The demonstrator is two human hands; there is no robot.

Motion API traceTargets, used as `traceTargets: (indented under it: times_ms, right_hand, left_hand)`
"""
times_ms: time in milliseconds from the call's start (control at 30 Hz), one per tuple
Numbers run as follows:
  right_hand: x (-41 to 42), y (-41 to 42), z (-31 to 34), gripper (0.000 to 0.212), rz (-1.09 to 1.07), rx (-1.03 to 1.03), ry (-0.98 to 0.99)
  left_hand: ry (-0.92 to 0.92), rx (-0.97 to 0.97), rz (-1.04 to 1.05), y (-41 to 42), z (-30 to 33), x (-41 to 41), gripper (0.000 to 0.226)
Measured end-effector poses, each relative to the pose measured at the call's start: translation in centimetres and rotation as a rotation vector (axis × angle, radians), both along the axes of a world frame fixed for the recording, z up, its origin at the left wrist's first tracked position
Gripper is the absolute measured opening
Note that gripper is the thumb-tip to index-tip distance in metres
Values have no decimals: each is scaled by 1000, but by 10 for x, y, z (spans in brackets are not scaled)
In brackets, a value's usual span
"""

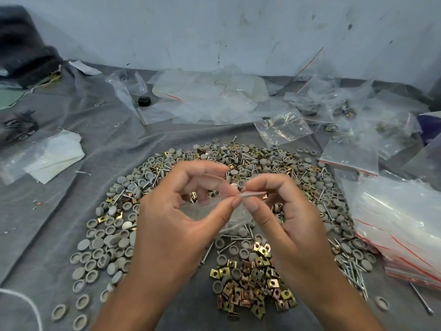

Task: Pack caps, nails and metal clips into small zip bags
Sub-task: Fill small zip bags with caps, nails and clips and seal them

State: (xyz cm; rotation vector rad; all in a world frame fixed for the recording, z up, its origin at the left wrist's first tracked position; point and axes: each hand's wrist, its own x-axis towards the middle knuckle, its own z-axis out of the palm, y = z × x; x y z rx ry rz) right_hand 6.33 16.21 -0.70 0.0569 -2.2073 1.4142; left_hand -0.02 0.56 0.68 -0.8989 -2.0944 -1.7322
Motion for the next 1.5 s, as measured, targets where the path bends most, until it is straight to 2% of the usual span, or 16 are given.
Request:
traceTargets:
  times_ms: [200,400,567,733,900,967,1133,1333,1500]
  right_hand:
    - [1,0,1,14,-16,32,-12]
    - [3,0,0,20,15,-27,-62]
    - [3,1,-3,17,-13,11,-25]
    - [3,5,-5,14,-22,-136,8]
    - [3,2,-4,7,84,-221,27]
    - [3,-1,-4,9,59,-175,77]
    - [3,-3,-6,19,-9,-211,120]
    - [4,1,-7,22,-24,-393,109]
    - [3,1,-8,24,-35,-420,126]
  left_hand:
    - [-18,-26,3,2,2,4,36]
    - [-70,-1,-49,1,2,3,30]
    - [-140,55,-79,1,1,-2,36]
    - [-179,109,-81,1,-1,-5,39]
    - [-238,134,-122,0,-2,-5,40]
    - [-268,138,-147,0,-3,-6,42]
    - [-302,154,-166,2,-4,-7,50]
    - [-302,166,-126,0,-2,-10,42]
    - [-303,172,-121,1,-1,-7,37]
